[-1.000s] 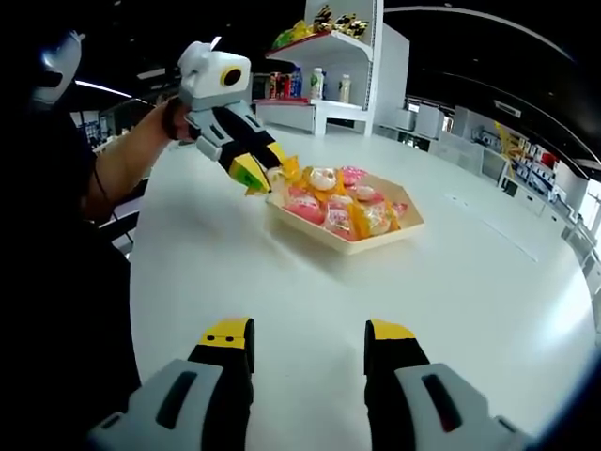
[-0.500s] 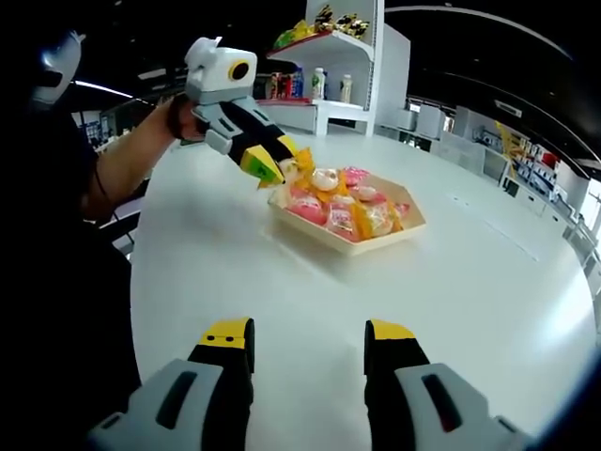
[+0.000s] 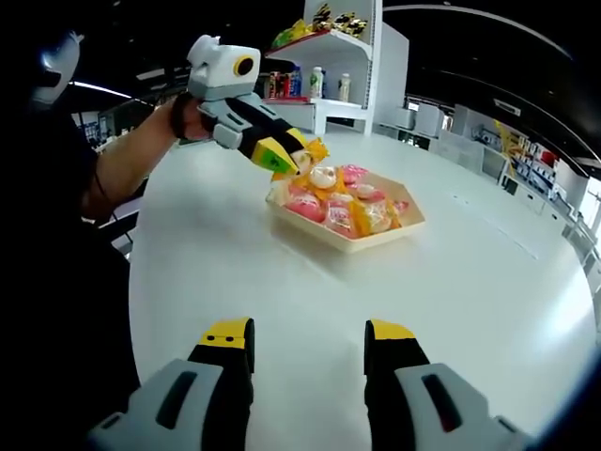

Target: Pick up the marshmallows scattered on the table and place them into the bowl on the table

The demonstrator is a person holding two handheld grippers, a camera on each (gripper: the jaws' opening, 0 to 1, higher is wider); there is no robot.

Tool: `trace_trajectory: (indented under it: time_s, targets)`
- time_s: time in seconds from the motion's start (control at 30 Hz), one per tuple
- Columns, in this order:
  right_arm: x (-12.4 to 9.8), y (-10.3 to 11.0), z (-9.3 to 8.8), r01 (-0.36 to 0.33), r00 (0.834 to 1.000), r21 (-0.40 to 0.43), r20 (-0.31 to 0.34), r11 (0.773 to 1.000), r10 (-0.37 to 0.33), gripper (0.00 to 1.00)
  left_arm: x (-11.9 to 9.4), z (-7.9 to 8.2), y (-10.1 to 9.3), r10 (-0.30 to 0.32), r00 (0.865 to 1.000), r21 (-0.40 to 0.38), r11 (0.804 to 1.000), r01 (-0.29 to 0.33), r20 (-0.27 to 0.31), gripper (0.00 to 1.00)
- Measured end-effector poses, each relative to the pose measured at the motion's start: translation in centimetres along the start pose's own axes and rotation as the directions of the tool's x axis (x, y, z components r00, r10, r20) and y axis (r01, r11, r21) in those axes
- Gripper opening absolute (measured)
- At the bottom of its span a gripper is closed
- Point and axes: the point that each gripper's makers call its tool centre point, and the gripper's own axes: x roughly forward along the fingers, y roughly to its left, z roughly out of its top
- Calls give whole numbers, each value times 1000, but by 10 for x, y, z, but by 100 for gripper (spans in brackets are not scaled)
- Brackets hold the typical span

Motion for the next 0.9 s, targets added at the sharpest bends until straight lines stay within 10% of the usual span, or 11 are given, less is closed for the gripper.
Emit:
trace_trajectory:
  time_s: [0.9]
  targets:
    - [2,-2,-1,2,1000,1,-2,1000,-2,47,10,11,21,89,993,-31,996,-87,83,20]
